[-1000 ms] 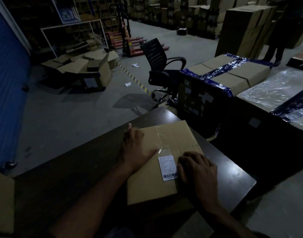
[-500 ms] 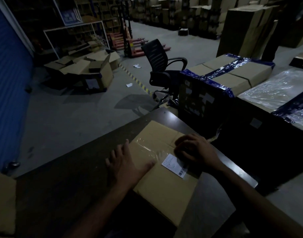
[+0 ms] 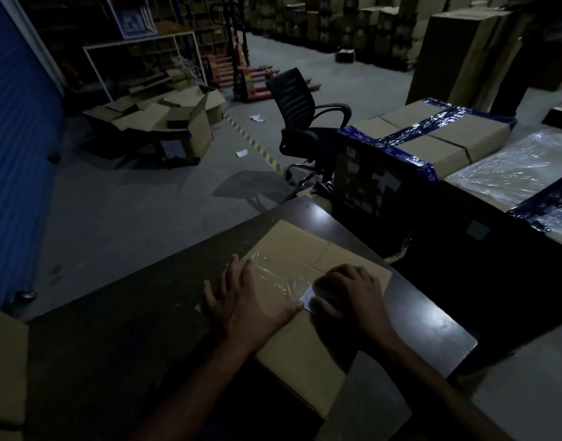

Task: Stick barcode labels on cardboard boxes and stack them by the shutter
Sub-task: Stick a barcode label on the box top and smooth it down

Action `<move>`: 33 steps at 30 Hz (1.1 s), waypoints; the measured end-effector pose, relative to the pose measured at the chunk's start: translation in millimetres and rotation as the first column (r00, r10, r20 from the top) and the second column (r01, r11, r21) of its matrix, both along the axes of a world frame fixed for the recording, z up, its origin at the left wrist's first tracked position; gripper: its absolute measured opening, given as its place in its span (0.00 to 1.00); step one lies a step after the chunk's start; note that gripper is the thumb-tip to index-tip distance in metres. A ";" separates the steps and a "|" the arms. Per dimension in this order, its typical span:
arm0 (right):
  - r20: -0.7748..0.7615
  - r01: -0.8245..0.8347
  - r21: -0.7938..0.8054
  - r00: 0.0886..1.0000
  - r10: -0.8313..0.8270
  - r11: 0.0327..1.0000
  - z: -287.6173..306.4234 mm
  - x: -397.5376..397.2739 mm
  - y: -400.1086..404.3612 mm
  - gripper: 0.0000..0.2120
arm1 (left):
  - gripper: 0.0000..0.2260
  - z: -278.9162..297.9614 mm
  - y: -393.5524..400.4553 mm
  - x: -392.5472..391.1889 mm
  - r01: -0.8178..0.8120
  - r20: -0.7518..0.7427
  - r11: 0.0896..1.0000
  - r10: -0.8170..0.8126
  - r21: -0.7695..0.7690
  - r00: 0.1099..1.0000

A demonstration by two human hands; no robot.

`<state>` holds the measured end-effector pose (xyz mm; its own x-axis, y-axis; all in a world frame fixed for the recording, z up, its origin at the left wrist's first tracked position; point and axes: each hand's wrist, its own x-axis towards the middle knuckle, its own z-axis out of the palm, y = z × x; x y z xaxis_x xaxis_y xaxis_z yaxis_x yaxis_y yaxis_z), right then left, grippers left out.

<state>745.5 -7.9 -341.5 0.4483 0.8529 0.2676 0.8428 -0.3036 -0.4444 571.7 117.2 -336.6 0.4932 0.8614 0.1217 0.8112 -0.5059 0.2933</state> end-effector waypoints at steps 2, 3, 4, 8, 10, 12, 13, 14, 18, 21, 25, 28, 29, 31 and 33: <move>-0.009 0.006 -0.024 1.000 -0.006 1.000 3.0 0.7 3.2 0.20 | 0.59 -0.3 0.3 -0.4 0.002 0.010 1.000 -0.002 0.003 1.000; -0.012 0.011 -0.033 1.000 -0.012 0.999 4.7 0.8 4.8 0.21 | 0.59 -0.2 -0.2 -0.8 0.006 0.011 1.000 -0.006 0.005 1.000; -0.013 0.021 -0.043 1.000 -0.021 0.999 6.2 1.3 6.4 0.22 | 0.59 -0.5 -1.0 -1.0 0.010 0.014 1.000 -0.010 0.012 1.000; -0.046 0.062 -0.105 0.997 -0.067 0.993 15.5 3.6 16.5 0.27 | 0.59 -0.3 -3.5 -0.6 0.004 0.024 0.999 -0.005 0.037 1.000; -0.041 0.068 -0.109 0.997 -0.073 0.992 16.3 4.1 19.9 0.23 | 0.59 -0.2 -3.4 -0.3 -0.001 0.029 0.999 0.000 0.039 1.000; -0.037 0.075 -0.085 0.996 -0.078 0.994 13.4 3.6 19.2 0.17 | 0.58 -0.5 -2.9 -0.5 -0.002 0.034 0.999 0.000 0.048 0.999; -0.031 0.075 -0.077 0.996 -0.078 0.994 11.4 2.6 17.6 0.16 | 0.59 -0.4 -3.1 -1.0 0.001 0.031 0.999 -0.002 0.050 1.000; -0.021 0.073 -0.075 0.997 -0.075 0.995 9.7 1.6 16.0 0.16 | 0.59 -0.2 -3.4 -1.6 0.004 0.024 0.999 -0.005 0.049 1.000; -0.046 0.067 -0.107 0.996 -0.072 0.992 12.4 1.2 17.2 0.11 | 0.58 0.1 -4.1 -2.0 -0.003 0.024 0.998 0.002 0.057 1.000; -0.096 0.068 -0.074 0.993 -0.075 0.995 13.8 1.7 16.3 0.09 | 0.57 -1.0 -4.3 -0.6 -0.007 0.029 0.998 0.006 0.066 1.000; -0.034 0.097 -0.068 0.994 -0.100 0.993 10.2 -6.4 11.5 0.12 | 0.57 -2.1 -3.6 -1.3 -0.005 0.014 0.998 0.004 0.067 1.000; -0.053 0.118 -0.083 0.991 -0.122 0.990 14.1 -6.0 14.1 0.10 | 0.56 -2.7 -4.5 -1.1 -0.012 0.021 0.997 0.010 0.078 1.000; -0.071 0.124 -0.083 0.989 -0.130 0.989 15.3 -5.3 14.9 0.08 | 0.56 -2.2 -5.0 -0.9 -0.014 0.018 0.997 0.013 0.080 1.000; -0.096 0.131 -0.073 0.986 -0.137 0.989 16.2 -4.2 15.1 0.07 | 0.56 -0.9 -5.4 -0.5 -0.015 0.009 0.997 0.015 0.072 1.000; -0.068 0.128 -0.082 0.989 -0.134 0.988 14.5 -5.0 13.4 0.13 | 0.57 0.5 -5.6 -0.5 -0.012 0.012 0.998 0.011 0.062 1.000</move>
